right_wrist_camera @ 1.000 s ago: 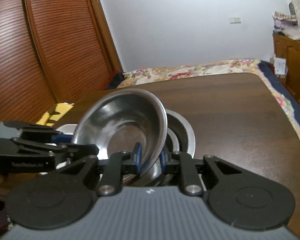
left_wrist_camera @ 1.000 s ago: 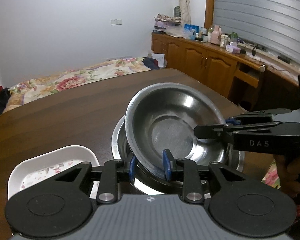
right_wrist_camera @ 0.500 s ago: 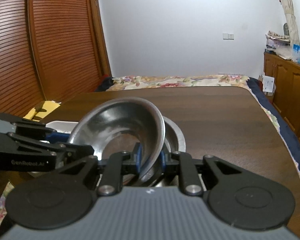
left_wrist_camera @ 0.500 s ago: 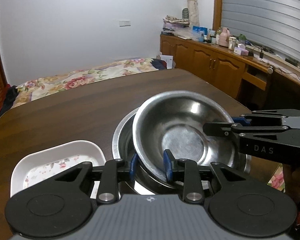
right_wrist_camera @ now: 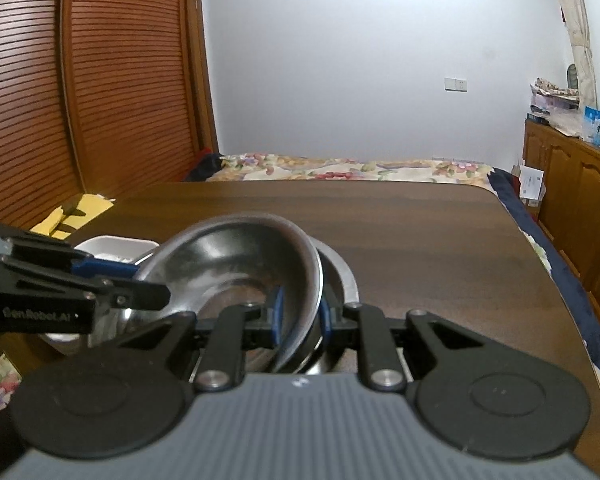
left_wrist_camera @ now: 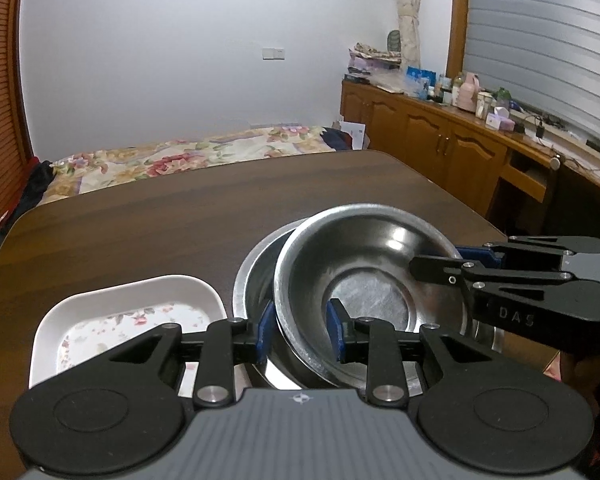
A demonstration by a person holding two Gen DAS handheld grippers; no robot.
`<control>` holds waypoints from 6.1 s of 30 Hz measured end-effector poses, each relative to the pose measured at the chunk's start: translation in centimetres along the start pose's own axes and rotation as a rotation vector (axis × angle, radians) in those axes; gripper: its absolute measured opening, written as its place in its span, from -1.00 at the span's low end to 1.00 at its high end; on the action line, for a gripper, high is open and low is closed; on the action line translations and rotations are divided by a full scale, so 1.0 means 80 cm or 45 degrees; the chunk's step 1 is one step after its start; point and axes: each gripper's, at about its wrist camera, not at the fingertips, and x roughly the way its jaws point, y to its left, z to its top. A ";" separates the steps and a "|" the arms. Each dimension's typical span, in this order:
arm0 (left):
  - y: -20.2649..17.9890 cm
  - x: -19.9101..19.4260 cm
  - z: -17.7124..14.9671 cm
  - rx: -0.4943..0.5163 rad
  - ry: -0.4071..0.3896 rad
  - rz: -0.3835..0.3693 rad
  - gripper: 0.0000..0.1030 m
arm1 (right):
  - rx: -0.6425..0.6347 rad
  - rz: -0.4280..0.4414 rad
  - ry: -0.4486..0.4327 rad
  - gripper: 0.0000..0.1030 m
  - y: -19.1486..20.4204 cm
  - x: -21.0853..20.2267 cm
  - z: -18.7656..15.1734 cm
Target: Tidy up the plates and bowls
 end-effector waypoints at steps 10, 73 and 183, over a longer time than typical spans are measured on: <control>0.004 -0.014 -0.001 -0.036 -0.055 0.016 -0.25 | -0.027 -0.026 -0.017 -0.58 0.003 -0.002 0.001; 0.011 0.003 -0.031 -0.106 -0.115 0.106 -0.21 | 0.152 0.038 -0.025 -0.18 -0.008 0.009 -0.024; 0.134 -0.090 -0.036 -0.266 -0.177 0.341 0.90 | -0.050 0.174 -0.057 0.63 0.115 0.033 0.038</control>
